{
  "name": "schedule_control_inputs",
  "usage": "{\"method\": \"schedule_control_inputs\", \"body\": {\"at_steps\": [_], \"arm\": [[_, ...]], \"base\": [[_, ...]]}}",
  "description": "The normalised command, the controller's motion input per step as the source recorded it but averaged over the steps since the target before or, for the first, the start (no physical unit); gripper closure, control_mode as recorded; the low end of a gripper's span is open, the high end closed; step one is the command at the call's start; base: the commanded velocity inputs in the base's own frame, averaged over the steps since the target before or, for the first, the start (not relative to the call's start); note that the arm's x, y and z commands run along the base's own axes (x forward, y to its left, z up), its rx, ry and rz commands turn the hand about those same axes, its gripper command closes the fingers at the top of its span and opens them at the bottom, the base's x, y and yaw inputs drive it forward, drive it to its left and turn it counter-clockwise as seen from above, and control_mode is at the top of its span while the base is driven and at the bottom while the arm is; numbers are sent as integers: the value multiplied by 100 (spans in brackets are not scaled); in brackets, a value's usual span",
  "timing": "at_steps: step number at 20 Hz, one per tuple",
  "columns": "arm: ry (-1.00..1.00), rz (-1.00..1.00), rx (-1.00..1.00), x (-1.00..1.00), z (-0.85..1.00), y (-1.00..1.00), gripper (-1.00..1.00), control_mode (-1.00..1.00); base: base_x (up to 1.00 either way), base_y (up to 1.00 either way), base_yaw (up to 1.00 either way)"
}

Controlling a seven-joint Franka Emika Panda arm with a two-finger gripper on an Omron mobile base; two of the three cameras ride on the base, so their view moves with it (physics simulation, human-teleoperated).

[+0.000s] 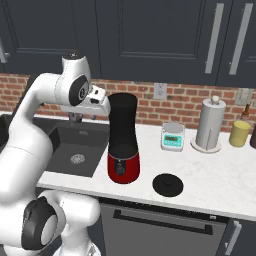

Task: Close the lid blender by securely placing the lid on top.

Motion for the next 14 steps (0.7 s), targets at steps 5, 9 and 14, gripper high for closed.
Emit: {"method": "schedule_control_inputs", "body": {"at_steps": [5, 9, 14], "arm": [[-6, 0, 0, -15, -4, -5, -100, -100], [1, 2, 0, -11, -23, -54, -100, -100], [-21, -7, 13, -78, -32, -98, -100, -100]], "base": [[0, 0, 0], [0, 0, 0], [0, 0, 0]]}}
